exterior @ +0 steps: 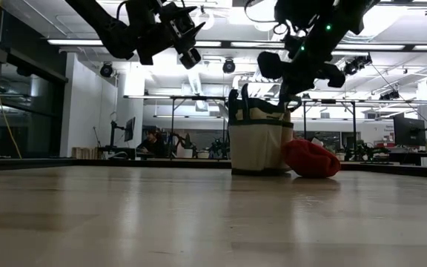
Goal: Pick & Place Garden tools in Gardening bag
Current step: Put the brown trowel into the gardening bag
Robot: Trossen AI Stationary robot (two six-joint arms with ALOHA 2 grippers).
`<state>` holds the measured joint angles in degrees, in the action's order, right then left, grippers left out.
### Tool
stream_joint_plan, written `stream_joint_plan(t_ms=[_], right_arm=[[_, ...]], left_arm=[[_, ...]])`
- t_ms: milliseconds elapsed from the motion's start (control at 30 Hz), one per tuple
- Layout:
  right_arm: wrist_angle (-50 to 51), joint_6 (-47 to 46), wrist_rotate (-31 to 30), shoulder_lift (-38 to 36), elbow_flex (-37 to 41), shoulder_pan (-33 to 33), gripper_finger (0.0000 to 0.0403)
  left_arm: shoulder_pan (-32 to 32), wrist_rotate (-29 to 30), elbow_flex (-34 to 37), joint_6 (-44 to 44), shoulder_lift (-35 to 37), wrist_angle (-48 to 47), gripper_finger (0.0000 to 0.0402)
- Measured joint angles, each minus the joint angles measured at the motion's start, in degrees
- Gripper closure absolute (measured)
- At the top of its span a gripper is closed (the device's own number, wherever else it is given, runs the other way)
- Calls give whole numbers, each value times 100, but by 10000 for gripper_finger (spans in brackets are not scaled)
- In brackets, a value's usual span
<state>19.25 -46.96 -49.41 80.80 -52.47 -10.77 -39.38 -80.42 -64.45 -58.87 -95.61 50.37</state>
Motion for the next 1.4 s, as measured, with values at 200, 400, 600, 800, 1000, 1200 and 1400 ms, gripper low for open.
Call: stream_joint_plan(t_ms=[200,400,600,800,1000,1200,1400], right_arm=[[-55,-381,54,95,0,-58,399],[17,-426,198,104,0,-49,399],[21,-450,446,107,0,-52,399],[305,-868,445,107,0,-49,399],[373,-850,504,107,0,-49,399],[432,-1198,695,107,0,-47,399],[488,-1162,652,66,0,-47,399]], left_arm=[[0,0,0,1,0,1,249],[0,0,0,2,0,2,249],[0,0,0,1,0,0,249],[0,-2,0,0,0,0,249],[0,-4,0,2,0,1,249],[-2,-9,0,0,0,0,249],[-2,-18,0,0,-2,0,249]])
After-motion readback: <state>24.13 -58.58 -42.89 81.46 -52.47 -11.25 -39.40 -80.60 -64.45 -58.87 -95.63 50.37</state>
